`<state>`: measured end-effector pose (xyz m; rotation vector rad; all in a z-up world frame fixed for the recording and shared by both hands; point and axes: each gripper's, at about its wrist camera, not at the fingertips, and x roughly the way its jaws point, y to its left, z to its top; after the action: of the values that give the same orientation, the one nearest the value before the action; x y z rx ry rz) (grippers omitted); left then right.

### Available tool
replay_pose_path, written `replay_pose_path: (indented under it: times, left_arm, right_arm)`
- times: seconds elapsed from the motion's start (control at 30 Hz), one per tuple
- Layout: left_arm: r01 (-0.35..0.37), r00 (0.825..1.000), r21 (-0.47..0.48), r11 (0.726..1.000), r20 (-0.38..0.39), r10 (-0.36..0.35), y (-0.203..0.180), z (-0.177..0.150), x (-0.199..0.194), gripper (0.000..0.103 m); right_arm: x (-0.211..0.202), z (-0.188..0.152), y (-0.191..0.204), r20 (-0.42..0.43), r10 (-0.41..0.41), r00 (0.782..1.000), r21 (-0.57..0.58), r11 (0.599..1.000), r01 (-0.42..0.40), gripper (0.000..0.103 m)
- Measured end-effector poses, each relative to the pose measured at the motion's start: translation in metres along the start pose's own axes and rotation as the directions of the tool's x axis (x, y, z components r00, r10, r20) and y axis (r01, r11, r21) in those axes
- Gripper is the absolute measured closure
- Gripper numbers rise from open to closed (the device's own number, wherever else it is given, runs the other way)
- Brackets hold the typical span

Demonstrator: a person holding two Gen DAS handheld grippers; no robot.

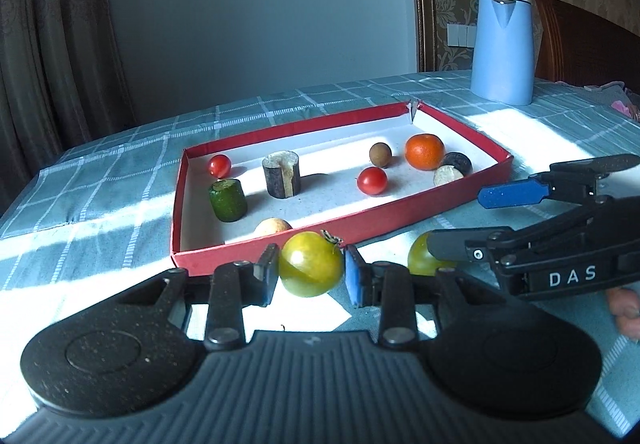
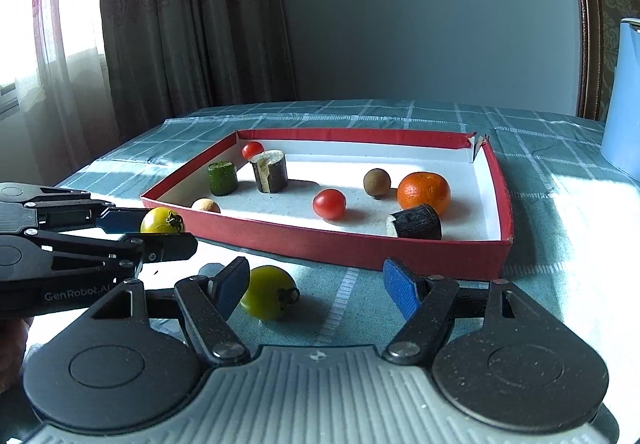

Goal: Organize fruits
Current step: 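Grasp the yellow-green tomato with the left tool while the right tool grasps the dark green tomato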

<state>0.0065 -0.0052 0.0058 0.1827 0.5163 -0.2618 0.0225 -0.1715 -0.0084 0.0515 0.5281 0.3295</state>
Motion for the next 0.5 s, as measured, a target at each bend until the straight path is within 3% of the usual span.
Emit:
replay_pose_path:
  times: [0.23, 0.33, 0.47, 0.5]
  left_arm:
    - [-0.018, 1.0, -0.029, 0.999, 0.011, 0.019, 0.007, 0.0, -0.004, 0.072]
    - [-0.027, 1.0, -0.031, 0.999, 0.01, 0.027, 0.008, 0.0, -0.004, 0.072]
    - [-0.03, 1.0, -0.038, 0.999, 0.005, 0.03, 0.009, 0.0, -0.003, 0.072]
    - [-0.034, 0.999, -0.032, 0.999, 0.004, 0.034, 0.008, -0.001, -0.003, 0.071]
  right_arm:
    - [0.01, 0.001, 0.01, -0.056, 0.067, 0.996, -0.019, 0.997, -0.069, 0.03]
    - [0.016, 0.0, 0.017, -0.096, 0.061, 0.994, -0.047, 0.997, -0.066, 0.03]
    - [0.019, 0.001, 0.02, -0.087, 0.075, 0.993, -0.045, 0.996, -0.079, 0.03]
    - [0.02, 0.001, 0.022, -0.094, 0.066, 0.993, -0.055, 0.996, -0.071, 0.034]
